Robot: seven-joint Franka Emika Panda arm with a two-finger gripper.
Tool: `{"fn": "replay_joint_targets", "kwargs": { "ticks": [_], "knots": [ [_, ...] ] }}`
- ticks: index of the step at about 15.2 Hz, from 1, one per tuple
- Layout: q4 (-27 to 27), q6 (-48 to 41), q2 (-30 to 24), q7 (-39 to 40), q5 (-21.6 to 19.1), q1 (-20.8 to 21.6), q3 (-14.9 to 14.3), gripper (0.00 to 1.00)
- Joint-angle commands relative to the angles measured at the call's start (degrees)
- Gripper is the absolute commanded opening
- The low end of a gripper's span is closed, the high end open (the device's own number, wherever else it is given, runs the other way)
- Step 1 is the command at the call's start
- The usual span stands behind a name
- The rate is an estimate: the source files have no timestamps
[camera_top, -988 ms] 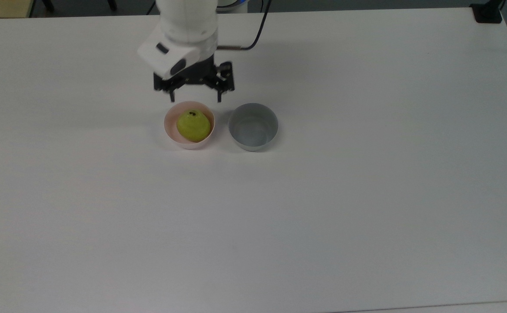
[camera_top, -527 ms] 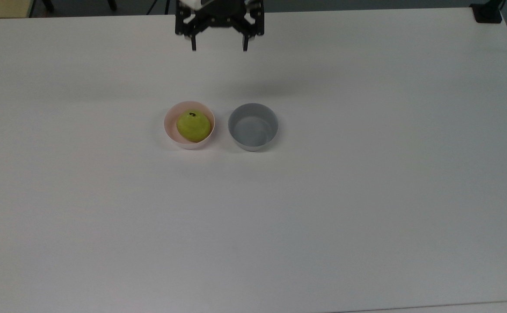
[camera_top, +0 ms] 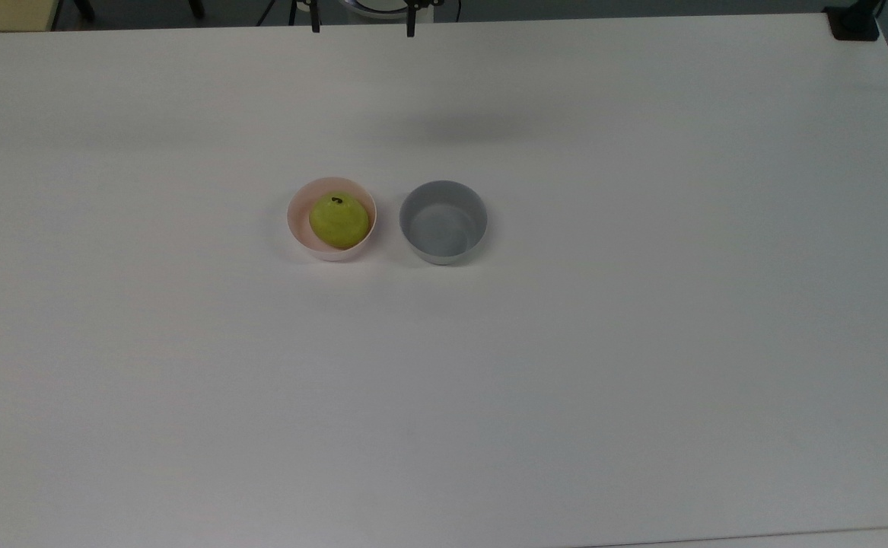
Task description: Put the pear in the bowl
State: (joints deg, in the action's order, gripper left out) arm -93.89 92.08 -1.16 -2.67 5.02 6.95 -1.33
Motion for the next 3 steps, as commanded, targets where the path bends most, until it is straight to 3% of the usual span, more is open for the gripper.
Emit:
{"fn": "replay_joint_targets", "kwargs": {
  "ticks": [1,3],
  "knots": [
    [0.2,-1.8,-0.1,-0.4,-0.4,0.5,-0.1,1.0],
    [0.5,-2.3,-0.1,-0.1,-0.4,0.3,-0.1,1.0]
  ]
}}
